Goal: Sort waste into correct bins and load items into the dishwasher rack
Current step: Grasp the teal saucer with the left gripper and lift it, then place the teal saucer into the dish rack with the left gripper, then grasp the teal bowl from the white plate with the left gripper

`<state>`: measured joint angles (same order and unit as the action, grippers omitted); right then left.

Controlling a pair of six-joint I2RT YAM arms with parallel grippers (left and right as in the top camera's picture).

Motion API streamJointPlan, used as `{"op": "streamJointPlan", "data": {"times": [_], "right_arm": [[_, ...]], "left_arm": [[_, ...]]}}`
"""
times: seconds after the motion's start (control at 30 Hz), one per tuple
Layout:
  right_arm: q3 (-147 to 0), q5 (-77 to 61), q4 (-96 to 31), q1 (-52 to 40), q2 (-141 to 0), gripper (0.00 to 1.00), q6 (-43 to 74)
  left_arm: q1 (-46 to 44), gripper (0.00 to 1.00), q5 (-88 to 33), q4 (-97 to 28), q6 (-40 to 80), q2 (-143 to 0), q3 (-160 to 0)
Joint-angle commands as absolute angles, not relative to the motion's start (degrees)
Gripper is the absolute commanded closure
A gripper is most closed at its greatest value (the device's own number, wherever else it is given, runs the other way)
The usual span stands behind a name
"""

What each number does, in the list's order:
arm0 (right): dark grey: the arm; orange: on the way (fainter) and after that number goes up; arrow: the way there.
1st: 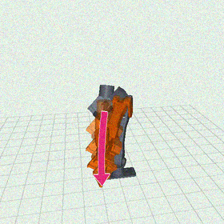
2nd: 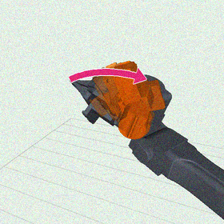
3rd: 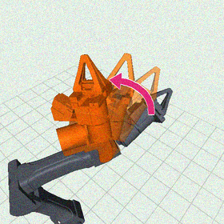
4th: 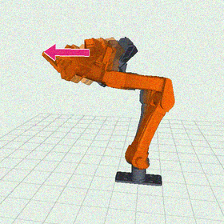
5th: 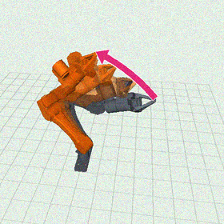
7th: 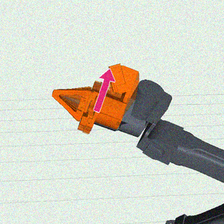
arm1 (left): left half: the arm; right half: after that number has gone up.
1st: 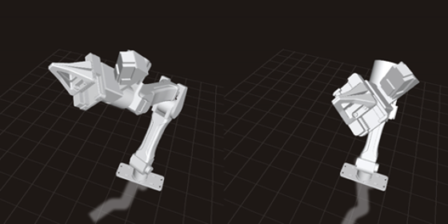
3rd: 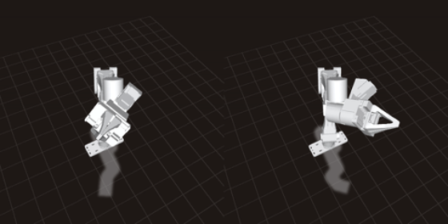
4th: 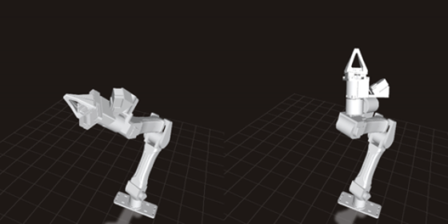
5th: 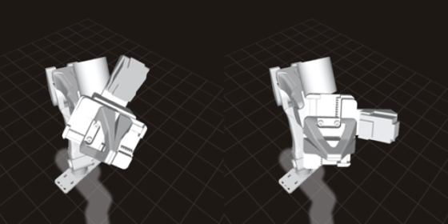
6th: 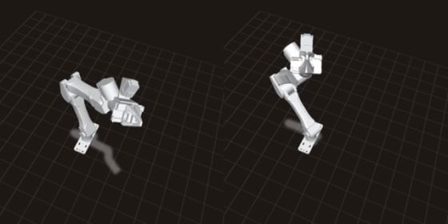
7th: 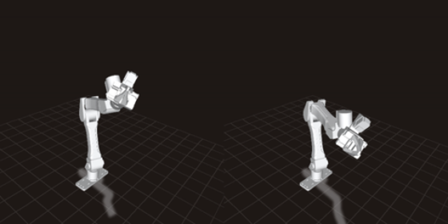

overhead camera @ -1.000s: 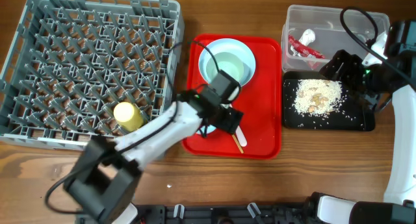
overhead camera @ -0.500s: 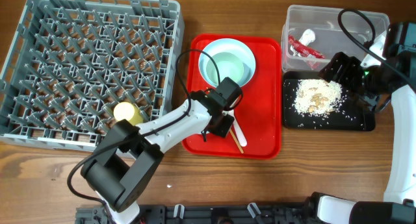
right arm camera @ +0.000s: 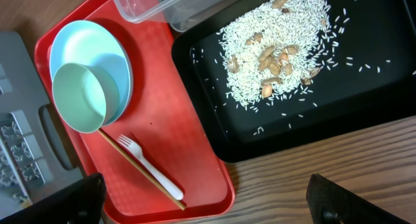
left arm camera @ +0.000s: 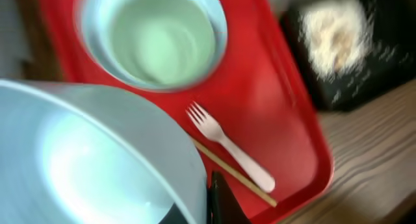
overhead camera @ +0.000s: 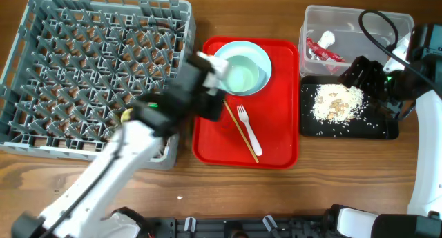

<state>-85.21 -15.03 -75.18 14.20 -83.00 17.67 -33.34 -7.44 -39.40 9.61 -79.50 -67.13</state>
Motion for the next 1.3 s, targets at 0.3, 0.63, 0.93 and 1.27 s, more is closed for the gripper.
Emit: {"op": "streamJointPlan", "data": {"times": [0.3, 0.63, 0.93, 1.27], "right_arm": [[-84.9, -15.9, -75.8, 14.2, -82.0, 0.0, 16.5], [-84.9, -15.9, -76.1, 14.2, -82.0, 0.0, 16.5], [-84.9, -16.0, -76.7, 14.2, -82.0, 0.0, 16.7], [-84.9, -16.0, -76.8, 14.2, -82.0, 0.0, 16.7]], "left_arm": [[14.7, 0.96, -81.3, -20.7, 1.5, -89.9, -67.8], [21.8, 0.96, -87.6, 0.5, 12.3, -107.7, -67.8], [25.8, 0.66, -82.3, -3.8, 12.5, -111.1, -67.7], [31.1, 0.0, -77.2, -13.1, 12.5, -111.1, -67.7]]}}
